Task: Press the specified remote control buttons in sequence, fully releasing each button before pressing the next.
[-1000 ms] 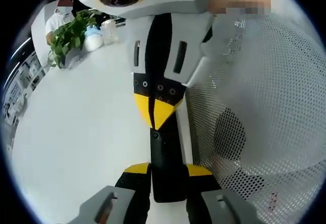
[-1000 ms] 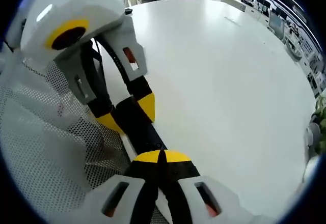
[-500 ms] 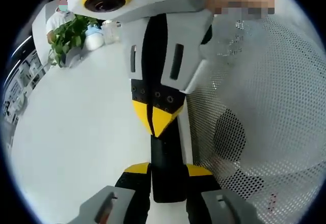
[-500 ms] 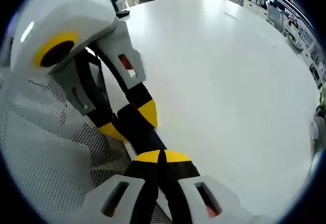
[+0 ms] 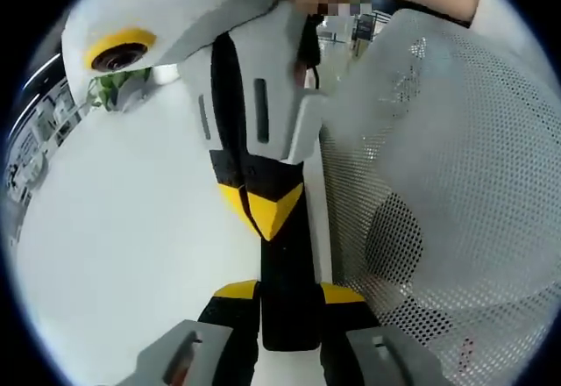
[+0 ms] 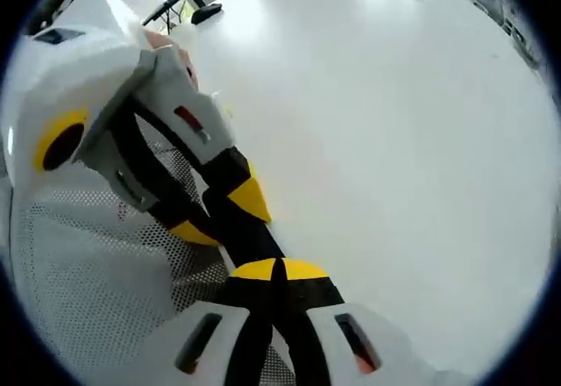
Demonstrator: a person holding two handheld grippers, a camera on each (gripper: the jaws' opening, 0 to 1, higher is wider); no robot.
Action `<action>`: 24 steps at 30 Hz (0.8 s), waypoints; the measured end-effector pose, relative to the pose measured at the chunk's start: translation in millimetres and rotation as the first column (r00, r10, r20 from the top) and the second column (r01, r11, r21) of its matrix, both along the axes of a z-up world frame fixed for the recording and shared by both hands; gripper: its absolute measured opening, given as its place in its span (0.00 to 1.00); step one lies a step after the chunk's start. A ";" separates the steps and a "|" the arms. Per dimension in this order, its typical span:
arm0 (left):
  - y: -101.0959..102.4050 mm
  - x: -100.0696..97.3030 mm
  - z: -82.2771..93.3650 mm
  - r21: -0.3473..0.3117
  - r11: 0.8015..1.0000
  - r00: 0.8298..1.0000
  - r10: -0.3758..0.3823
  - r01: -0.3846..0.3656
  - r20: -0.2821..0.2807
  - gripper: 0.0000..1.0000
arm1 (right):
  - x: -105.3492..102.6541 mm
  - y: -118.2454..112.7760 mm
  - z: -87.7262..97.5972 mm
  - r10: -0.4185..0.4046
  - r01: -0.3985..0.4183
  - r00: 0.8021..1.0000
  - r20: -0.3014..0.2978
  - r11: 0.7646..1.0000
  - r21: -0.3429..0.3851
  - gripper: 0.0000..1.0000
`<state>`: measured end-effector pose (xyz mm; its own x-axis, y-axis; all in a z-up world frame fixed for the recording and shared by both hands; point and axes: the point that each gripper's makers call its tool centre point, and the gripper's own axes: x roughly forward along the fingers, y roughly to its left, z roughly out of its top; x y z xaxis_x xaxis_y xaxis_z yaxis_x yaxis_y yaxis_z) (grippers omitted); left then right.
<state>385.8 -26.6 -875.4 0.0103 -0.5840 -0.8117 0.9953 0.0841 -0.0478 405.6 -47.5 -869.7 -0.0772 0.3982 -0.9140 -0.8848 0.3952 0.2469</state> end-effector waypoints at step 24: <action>-0.7 0.4 -0.3 0.016 1.000 1.000 0.006 -0.006 0.002 0.24 | -14.0 -4.4 4.1 0.121 -0.121 0.971 0.205 0.993 -0.016 0.00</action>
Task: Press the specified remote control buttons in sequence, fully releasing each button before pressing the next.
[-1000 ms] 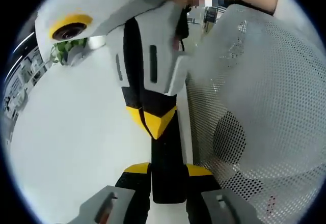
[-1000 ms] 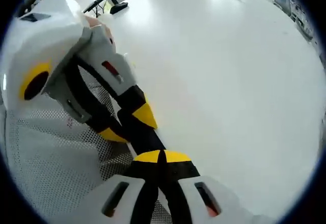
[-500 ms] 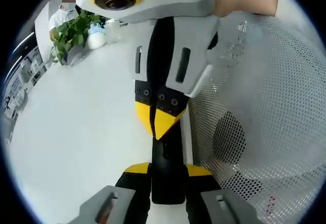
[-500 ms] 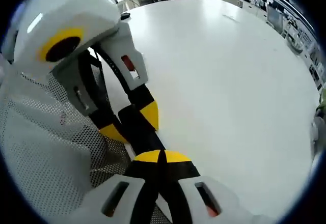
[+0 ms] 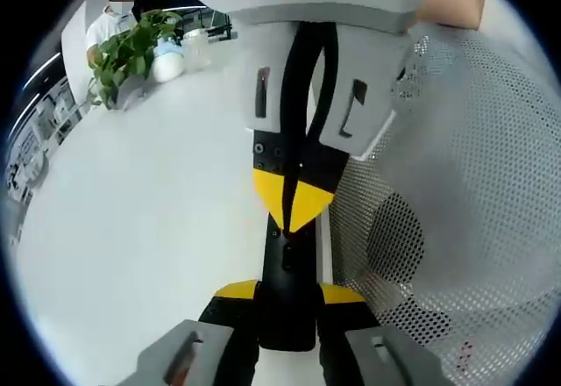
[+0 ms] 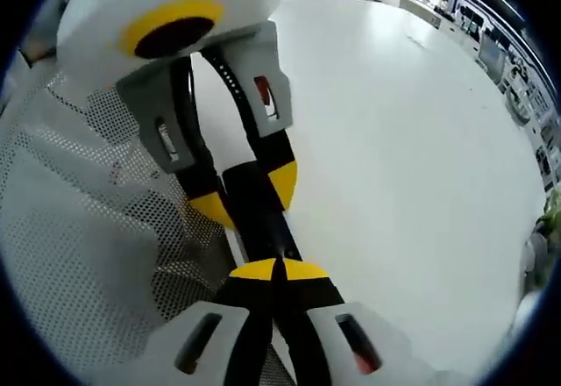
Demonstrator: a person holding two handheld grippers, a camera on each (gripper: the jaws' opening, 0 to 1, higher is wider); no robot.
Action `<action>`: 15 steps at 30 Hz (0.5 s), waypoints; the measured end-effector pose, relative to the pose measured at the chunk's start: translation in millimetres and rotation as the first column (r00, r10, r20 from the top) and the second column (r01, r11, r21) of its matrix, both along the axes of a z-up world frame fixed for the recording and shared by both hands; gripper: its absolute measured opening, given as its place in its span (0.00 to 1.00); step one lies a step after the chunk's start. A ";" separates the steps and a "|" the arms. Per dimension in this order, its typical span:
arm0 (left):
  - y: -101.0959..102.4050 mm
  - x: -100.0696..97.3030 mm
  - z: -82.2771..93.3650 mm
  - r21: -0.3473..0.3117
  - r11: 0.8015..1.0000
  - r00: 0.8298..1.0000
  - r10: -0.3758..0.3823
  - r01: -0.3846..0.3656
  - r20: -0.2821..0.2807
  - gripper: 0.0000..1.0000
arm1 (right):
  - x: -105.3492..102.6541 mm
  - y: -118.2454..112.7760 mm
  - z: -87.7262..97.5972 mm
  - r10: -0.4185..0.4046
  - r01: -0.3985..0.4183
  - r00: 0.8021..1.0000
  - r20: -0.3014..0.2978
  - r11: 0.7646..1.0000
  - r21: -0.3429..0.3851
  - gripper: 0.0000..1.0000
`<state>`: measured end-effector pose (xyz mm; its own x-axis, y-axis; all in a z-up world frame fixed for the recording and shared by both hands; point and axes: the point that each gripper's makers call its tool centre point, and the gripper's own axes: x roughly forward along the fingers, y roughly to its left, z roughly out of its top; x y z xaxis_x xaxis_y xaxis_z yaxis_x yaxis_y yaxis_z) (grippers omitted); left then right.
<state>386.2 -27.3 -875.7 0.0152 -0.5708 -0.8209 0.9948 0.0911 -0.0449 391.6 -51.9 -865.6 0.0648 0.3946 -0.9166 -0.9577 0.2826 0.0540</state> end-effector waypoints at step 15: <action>-0.2 0.1 0.3 -0.007 1.000 1.000 -0.004 0.004 0.002 0.24 | -2.6 3.1 -3.0 0.380 -0.367 0.909 0.174 0.925 -0.101 0.00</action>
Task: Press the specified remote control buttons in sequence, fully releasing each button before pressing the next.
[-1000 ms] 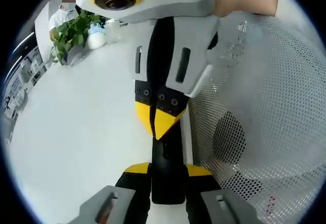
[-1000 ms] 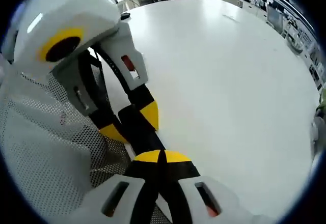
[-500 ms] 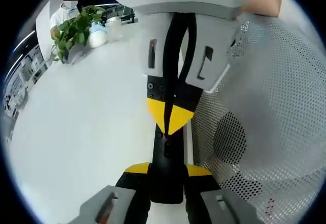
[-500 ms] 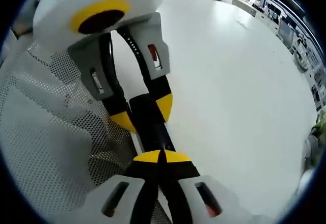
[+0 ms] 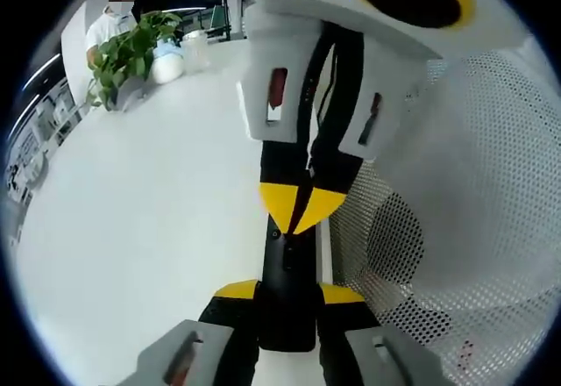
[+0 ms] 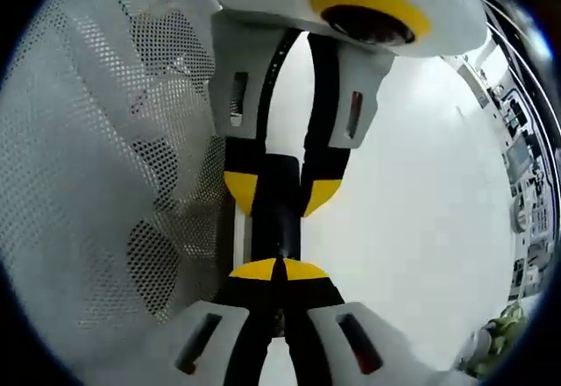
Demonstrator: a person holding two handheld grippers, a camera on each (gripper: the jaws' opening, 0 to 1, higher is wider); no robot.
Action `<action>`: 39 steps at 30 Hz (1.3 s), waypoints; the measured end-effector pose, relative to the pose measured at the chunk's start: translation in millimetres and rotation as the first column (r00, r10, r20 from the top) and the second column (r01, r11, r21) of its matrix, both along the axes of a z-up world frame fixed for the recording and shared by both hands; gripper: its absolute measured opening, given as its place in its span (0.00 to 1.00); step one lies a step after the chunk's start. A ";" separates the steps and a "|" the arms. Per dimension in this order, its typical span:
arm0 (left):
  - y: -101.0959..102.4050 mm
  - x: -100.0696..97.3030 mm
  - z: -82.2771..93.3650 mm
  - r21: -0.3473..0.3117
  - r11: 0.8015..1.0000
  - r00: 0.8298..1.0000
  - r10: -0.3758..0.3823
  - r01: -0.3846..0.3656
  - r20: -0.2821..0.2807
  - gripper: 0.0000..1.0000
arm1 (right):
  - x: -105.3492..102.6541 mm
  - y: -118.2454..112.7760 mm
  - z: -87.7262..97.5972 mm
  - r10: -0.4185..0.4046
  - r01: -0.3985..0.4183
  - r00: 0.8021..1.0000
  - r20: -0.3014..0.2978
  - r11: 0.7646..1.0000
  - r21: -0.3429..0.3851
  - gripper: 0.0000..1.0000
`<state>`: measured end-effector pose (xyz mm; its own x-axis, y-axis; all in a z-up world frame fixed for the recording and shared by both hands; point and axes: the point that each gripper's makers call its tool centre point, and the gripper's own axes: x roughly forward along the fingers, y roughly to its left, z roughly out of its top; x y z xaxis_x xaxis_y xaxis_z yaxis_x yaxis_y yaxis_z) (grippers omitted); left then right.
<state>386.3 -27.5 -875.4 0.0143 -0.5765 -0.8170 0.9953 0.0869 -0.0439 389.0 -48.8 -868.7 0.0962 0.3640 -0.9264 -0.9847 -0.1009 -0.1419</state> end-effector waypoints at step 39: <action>-1.5 1.6 -0.7 -0.002 1.000 1.000 0.009 -0.009 0.006 0.24 | -0.2 -0.1 1.5 -0.141 0.147 0.984 -0.112 0.988 0.049 0.00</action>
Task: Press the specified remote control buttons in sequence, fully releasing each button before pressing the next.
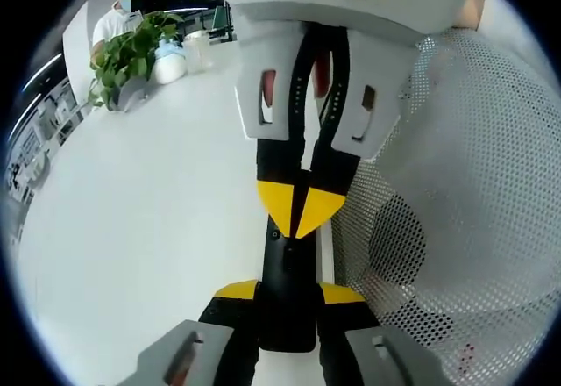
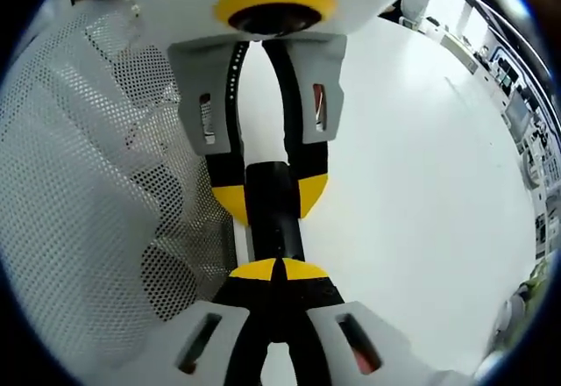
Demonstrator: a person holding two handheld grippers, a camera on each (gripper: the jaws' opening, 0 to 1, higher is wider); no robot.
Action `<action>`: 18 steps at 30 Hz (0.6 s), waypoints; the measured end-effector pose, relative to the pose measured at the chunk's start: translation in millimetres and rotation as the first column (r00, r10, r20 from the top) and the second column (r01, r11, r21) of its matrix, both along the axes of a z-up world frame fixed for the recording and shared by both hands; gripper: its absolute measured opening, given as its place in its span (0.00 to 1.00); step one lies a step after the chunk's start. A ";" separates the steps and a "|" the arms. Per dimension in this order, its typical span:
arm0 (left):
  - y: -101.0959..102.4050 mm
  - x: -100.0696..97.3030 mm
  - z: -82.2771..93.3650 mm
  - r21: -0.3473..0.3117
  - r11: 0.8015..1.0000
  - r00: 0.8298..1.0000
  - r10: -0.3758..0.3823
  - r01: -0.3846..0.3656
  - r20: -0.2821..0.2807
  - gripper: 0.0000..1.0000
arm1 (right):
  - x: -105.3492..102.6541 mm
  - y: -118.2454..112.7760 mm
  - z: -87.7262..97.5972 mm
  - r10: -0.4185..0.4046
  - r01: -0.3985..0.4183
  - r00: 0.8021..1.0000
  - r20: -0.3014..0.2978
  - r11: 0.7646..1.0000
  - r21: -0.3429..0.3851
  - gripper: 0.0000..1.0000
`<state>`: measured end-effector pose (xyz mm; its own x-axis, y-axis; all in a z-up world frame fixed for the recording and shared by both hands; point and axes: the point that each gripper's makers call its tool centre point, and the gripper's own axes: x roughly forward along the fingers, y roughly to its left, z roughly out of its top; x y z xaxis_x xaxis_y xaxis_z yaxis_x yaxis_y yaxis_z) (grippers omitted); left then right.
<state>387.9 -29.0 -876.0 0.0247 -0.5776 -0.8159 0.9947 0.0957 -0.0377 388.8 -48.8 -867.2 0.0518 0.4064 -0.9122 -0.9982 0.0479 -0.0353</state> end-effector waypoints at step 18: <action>-0.4 0.5 0.2 -0.002 1.000 1.000 0.004 -0.004 -0.003 0.24 | 4.9 -2.5 -1.6 -0.005 0.005 1.000 0.016 1.000 -0.014 0.00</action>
